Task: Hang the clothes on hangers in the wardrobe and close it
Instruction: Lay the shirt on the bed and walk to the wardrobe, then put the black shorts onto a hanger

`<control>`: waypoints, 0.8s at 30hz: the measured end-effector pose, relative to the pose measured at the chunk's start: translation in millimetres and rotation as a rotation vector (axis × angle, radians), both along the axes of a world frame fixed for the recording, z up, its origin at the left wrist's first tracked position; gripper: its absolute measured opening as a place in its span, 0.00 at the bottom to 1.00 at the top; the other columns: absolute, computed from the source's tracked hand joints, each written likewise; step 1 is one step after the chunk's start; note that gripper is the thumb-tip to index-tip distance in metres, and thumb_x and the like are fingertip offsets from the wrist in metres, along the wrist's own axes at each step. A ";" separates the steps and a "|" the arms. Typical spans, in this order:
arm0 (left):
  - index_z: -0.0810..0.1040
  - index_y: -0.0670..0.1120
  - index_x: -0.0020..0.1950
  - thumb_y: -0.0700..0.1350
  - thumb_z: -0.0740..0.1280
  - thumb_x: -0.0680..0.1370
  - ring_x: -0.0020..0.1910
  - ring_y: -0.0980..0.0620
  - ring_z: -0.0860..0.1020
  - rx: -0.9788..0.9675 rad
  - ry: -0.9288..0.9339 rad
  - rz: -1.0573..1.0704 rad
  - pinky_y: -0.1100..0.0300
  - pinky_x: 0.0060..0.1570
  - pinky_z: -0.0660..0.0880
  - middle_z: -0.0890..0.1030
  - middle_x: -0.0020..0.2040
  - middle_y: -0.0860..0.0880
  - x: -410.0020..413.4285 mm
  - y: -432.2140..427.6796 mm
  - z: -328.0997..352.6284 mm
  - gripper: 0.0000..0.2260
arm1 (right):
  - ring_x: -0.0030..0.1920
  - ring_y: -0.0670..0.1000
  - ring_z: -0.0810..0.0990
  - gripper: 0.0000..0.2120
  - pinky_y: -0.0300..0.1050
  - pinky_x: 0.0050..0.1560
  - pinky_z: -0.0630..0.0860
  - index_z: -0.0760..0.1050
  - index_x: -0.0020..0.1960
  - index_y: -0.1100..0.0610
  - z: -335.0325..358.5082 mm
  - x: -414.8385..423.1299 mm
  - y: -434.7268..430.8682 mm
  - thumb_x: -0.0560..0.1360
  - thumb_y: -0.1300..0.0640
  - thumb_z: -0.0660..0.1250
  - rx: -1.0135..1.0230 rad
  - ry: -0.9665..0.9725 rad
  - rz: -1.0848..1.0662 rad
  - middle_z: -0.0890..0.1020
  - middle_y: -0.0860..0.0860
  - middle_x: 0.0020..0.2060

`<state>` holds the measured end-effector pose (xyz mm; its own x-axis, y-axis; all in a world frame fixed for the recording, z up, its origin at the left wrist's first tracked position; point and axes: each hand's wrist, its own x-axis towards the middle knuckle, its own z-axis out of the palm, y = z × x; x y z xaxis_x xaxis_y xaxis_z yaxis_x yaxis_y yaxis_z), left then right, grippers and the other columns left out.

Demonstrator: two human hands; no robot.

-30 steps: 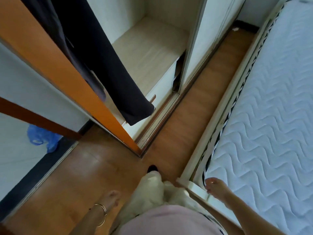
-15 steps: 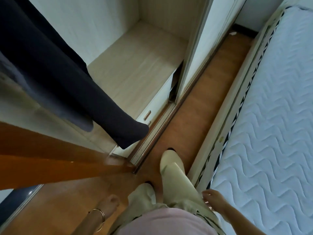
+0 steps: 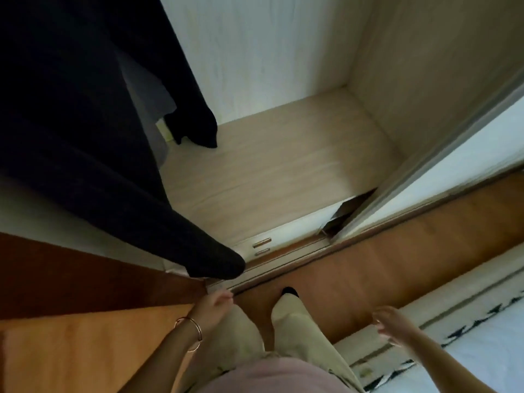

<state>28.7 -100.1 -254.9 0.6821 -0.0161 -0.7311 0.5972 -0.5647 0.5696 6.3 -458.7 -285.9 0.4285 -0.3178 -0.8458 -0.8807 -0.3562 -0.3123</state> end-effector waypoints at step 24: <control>0.79 0.45 0.56 0.43 0.65 0.75 0.52 0.50 0.76 0.974 -1.850 0.416 0.70 0.54 0.62 0.79 0.54 0.51 153.3 54.2 525.4 0.11 | 0.43 0.45 0.82 0.06 0.25 0.44 0.74 0.77 0.50 0.50 537.1 314.5 302.5 0.77 0.58 0.62 0.553 -1.656 1.035 0.83 0.46 0.40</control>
<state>182.0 -45.9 270.4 0.3052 0.1606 0.9386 -0.0316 -0.9834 0.1786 320.8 -156.2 251.3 0.5525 0.6081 0.5700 0.7389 -0.0410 -0.6725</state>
